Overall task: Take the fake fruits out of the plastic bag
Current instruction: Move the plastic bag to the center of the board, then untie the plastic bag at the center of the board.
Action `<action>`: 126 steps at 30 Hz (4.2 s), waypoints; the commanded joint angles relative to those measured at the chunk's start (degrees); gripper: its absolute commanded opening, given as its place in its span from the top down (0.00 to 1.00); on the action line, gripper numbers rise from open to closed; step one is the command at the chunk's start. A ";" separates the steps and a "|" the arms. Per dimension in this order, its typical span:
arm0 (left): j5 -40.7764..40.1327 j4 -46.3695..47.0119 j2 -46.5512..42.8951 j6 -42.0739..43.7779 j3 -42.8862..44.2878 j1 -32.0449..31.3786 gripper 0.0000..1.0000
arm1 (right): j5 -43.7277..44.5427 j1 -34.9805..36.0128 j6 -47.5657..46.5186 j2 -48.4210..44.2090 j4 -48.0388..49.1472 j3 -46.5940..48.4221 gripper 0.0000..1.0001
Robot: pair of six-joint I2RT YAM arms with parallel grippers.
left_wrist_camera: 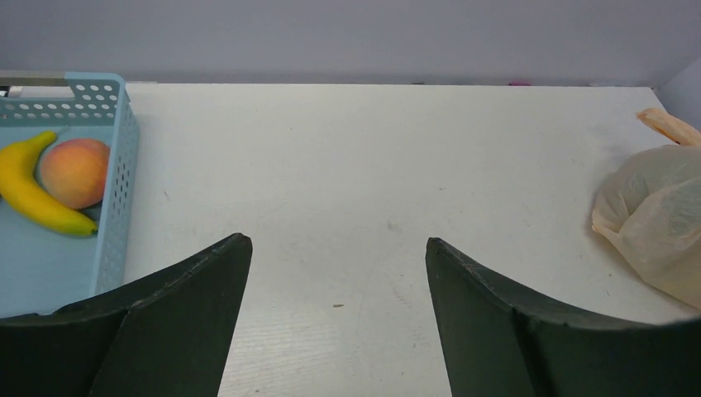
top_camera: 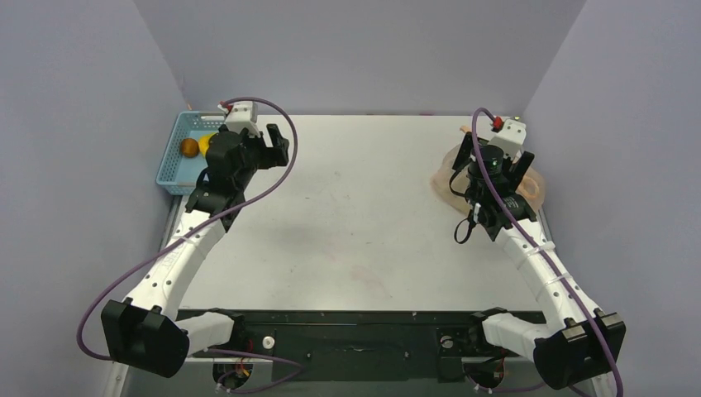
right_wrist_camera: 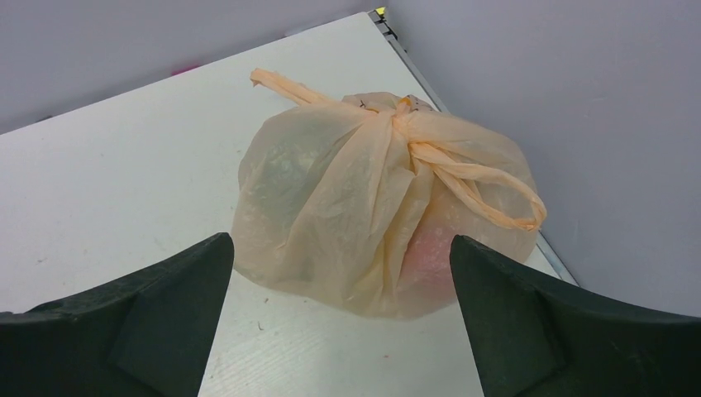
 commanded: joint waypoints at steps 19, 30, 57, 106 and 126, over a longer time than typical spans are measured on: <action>8.09 1.78 0.11 -0.55 1.09 -1.55 0.25 | -3.08 -14.46 16.41 6.31 1.61 2.10 0.00; 16.38 3.56 1.70 -4.75 1.13 1.49 0.25 | -9.19 -19.60 19.92 23.04 -1.12 12.17 0.05; 27.72 6.64 9.69 -12.53 3.10 3.15 0.25 | -20.70 -6.90 12.99 28.51 2.19 5.27 1.00; 32.00 -20.73 29.58 -4.43 20.44 -2.78 0.25 | -22.53 30.37 18.23 5.23 12.01 -12.36 0.49; 16.82 -31.36 31.08 4.76 25.15 -19.03 0.37 | -38.78 19.80 25.18 6.00 19.45 -16.63 0.52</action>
